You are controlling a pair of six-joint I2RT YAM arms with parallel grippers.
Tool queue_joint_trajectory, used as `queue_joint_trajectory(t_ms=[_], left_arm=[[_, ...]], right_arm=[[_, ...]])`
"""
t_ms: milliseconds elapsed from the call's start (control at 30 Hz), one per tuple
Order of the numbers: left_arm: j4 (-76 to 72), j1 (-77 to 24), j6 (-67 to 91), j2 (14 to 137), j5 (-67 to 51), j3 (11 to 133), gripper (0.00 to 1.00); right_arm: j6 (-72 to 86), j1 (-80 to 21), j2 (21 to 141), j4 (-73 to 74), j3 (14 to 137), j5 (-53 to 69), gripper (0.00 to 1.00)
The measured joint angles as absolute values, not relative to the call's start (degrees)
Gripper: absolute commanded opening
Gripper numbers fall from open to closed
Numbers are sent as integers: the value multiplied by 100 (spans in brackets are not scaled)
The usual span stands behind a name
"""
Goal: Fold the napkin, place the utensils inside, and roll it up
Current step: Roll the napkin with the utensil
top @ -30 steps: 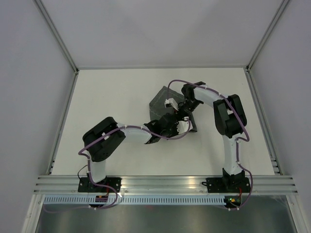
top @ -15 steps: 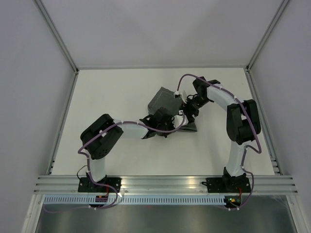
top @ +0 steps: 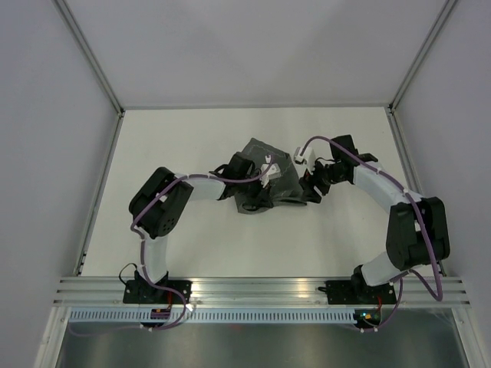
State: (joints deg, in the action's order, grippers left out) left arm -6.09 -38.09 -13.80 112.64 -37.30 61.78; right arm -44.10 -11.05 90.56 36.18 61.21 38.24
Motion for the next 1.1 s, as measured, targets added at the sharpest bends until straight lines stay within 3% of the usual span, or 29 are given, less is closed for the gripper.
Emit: queue_joint_trajectory(t_ms=[233, 467, 900, 1100], left_arm=[[-158, -3245, -867, 11946, -5251, 6816, 2], [729, -2873, -582, 12573, -6252, 7533, 2], [1695, -2733, -436, 13172, -7279, 7950, 2], [1894, -2733, -412, 13284, -7524, 7953, 2]], right_arm=[[-4853, -1385, 8184, 3028, 5310, 3514, 75], [-5118, -2591, 7776, 2259, 4598, 2786, 74], [-5605, -4237, 8088, 943, 4023, 1555, 70], [-5789, -4473, 8678, 475, 3977, 1129, 65]])
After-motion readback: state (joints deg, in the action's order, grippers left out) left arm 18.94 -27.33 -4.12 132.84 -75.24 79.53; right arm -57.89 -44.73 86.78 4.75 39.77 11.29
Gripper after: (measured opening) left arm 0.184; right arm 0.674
